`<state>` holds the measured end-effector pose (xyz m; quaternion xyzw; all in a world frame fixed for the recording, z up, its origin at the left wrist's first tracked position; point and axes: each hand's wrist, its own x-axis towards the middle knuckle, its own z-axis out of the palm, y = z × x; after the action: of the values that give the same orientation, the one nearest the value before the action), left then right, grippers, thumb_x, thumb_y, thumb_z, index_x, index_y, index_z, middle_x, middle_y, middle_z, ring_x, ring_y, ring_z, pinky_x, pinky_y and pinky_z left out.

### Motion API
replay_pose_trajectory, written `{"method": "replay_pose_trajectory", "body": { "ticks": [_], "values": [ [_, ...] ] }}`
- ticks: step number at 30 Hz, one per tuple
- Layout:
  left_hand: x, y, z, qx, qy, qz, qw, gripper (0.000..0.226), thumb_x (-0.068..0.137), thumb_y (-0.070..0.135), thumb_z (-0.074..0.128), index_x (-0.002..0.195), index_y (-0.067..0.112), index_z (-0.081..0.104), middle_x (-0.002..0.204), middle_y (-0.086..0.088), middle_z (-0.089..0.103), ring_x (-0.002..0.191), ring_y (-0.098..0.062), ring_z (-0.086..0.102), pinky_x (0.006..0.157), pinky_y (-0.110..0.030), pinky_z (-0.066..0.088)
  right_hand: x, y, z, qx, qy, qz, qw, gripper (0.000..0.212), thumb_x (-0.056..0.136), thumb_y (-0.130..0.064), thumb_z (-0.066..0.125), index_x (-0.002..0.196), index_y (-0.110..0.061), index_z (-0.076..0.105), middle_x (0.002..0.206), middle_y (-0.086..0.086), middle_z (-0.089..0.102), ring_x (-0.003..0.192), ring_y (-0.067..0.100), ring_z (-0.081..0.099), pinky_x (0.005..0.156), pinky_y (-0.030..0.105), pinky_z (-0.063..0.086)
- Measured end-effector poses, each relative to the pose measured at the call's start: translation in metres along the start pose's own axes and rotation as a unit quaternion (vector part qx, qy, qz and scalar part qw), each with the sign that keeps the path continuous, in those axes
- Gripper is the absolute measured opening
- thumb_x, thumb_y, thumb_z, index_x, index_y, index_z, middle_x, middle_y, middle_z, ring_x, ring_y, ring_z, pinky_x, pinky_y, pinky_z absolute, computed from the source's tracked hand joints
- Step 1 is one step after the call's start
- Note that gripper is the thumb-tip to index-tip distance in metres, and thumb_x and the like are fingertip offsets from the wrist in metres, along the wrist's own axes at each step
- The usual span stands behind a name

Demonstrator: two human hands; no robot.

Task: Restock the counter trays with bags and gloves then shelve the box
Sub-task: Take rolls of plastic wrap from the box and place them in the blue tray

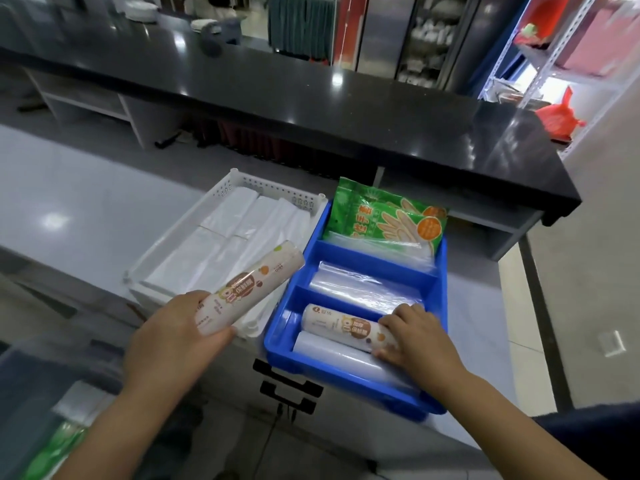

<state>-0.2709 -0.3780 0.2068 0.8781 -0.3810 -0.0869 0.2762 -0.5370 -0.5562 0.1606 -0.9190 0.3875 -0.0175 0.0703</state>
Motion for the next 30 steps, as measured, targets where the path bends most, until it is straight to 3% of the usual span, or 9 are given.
{"method": "replay_pose_trajectory", "body": {
  "ticks": [7,12,15,20,23,26,28,30],
  "values": [
    [0.015,-0.002,-0.004,0.009,-0.004,0.015,1.000,0.040,0.069,0.040,0.076,0.103,0.028,0.057,0.084,0.007,0.058,0.074,-0.015,0.056,0.052,-0.024,0.040,0.008,-0.013,-0.002,0.021,0.024,-0.023,0.999,0.026,0.087,-0.035,0.059,0.108,-0.022,0.067,0.103,-0.001,0.064,0.095,0.022,0.055,0.079,0.030,0.041],
    [0.029,-0.003,-0.012,0.016,-0.015,0.033,0.999,0.040,0.069,0.041,0.075,0.103,0.030,0.056,0.086,0.007,0.059,0.076,-0.015,0.056,0.051,-0.024,0.038,0.031,-0.067,0.004,0.114,-0.037,-0.121,0.985,0.026,0.088,-0.030,0.057,0.113,-0.026,0.064,0.104,0.002,0.060,0.097,0.023,0.050,0.082,0.038,0.044],
    [0.039,-0.003,-0.017,0.007,-0.024,0.036,0.999,0.037,0.069,0.041,0.074,0.099,0.032,0.056,0.084,0.009,0.058,0.075,-0.016,0.057,0.054,-0.026,0.040,0.048,-0.090,0.009,0.078,-0.061,-0.152,0.983,0.027,0.090,-0.037,0.054,0.116,-0.030,0.060,0.107,0.001,0.053,0.095,0.020,0.043,0.079,0.034,0.037],
    [0.052,-0.006,-0.019,0.027,-0.038,0.073,0.996,0.047,0.070,0.044,0.074,0.110,0.031,0.054,0.092,0.009,0.059,0.082,-0.015,0.057,0.061,-0.029,0.049,0.066,-0.100,0.007,0.001,-0.095,-0.169,0.981,0.029,0.088,-0.046,0.052,0.099,-0.023,0.065,0.105,0.003,0.050,0.095,0.021,0.041,0.082,0.038,0.038],
    [0.061,-0.005,-0.019,0.042,-0.058,0.086,0.994,0.051,0.070,0.046,0.073,0.114,0.031,0.052,0.096,0.008,0.059,0.084,-0.013,0.056,0.060,-0.027,0.047,0.061,-0.101,-0.007,0.033,-0.088,-0.133,0.987,0.030,0.079,-0.050,0.062,0.081,-0.021,0.061,0.111,0.000,0.049,0.097,0.019,0.044,0.083,0.037,0.044],
    [0.069,-0.004,-0.013,0.054,-0.080,0.110,0.989,0.058,0.069,0.050,0.074,0.117,0.030,0.050,0.096,0.009,0.056,0.084,-0.010,0.053,0.056,-0.024,0.044,0.043,-0.092,-0.027,0.173,-0.061,-0.023,0.983,0.034,0.070,-0.044,0.074,0.072,-0.027,0.044,0.113,-0.012,0.046,0.087,0.012,0.053,0.075,0.035,0.051],
    [0.074,0.000,-0.007,0.052,-0.092,0.129,0.986,0.061,0.067,0.052,0.075,0.118,0.030,0.049,0.092,0.011,0.051,0.083,-0.010,0.051,0.057,-0.023,0.044,0.027,-0.082,-0.034,0.266,0.028,0.034,0.963,0.038,0.069,-0.033,0.079,0.086,-0.029,0.045,0.108,-0.017,0.049,0.089,0.009,0.056,0.077,0.032,0.053],
    [0.077,0.007,0.000,0.051,-0.106,0.147,0.982,0.062,0.068,0.052,0.075,0.119,0.030,0.049,0.094,0.011,0.053,0.083,-0.008,0.052,0.057,-0.021,0.044,0.013,-0.069,-0.038,0.330,0.124,0.095,0.931,0.055,0.066,-0.025,0.082,0.107,-0.032,0.045,0.106,-0.019,0.051,0.095,0.005,0.056,0.080,0.022,0.052]
  ]
}}
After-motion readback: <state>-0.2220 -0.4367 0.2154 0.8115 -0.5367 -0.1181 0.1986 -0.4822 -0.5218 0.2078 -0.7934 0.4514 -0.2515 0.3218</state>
